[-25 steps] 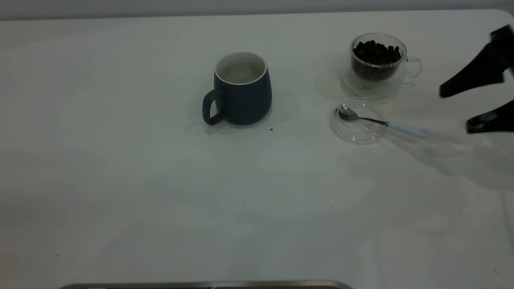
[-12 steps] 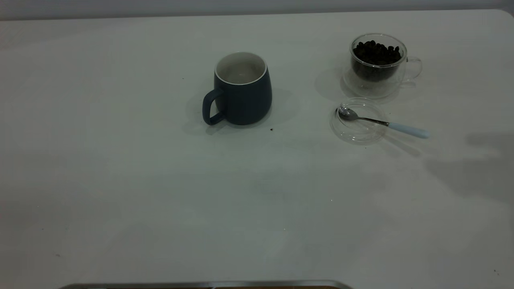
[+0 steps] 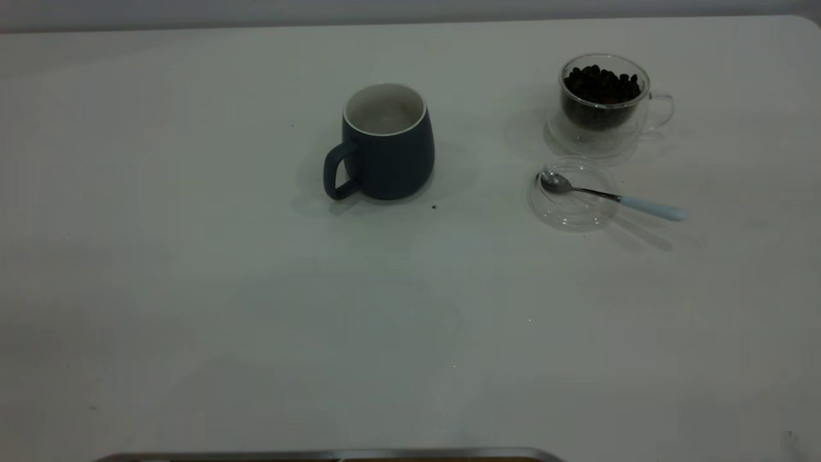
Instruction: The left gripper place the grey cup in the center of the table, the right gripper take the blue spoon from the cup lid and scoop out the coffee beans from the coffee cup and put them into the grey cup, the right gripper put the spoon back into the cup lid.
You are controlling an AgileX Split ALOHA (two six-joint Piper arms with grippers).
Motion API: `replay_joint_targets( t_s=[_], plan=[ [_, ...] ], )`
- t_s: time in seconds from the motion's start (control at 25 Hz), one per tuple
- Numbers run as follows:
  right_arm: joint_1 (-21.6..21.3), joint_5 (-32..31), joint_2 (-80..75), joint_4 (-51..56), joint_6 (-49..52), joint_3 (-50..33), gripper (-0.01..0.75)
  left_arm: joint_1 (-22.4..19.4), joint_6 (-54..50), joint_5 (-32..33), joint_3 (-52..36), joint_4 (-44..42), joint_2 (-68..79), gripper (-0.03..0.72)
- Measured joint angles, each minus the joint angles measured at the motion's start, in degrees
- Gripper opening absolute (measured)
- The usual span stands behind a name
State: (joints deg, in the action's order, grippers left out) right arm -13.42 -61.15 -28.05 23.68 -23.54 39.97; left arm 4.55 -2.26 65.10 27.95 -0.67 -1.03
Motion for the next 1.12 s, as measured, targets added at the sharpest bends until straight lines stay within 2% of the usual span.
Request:
replay_joint_targets(
  t_s=[0.2, 0.32, 0.48, 0.8, 1.12],
  plan=[
    [6.04, -3.8, 16.97, -9.47, 8.09, -5.43, 0.522, 0.0, 0.0, 0.0, 0.0, 0.0, 0.0, 0.514],
    [12.3, -7.72, 21.58, -15.79, 12.47, -5.87, 0.522, 0.0, 0.0, 0.0, 0.0, 0.0, 0.0, 0.514],
    [17.3, -9.73, 25.76, -19.7, 14.64, -6.86, 0.522, 0.0, -0.09, 0.0, 0.0, 0.0, 0.0, 0.514],
    [18.52, -4.33, 28.45, -19.7, 14.96, -12.46, 0.522, 0.0, -0.04, 0.0, 0.0, 0.0, 0.0, 0.514],
    [18.52, -3.56, 28.45, -21.36, 16.46, -12.52, 0.521, 0.0, -0.04, 0.0, 0.0, 0.0, 0.0, 0.514]
  ],
)
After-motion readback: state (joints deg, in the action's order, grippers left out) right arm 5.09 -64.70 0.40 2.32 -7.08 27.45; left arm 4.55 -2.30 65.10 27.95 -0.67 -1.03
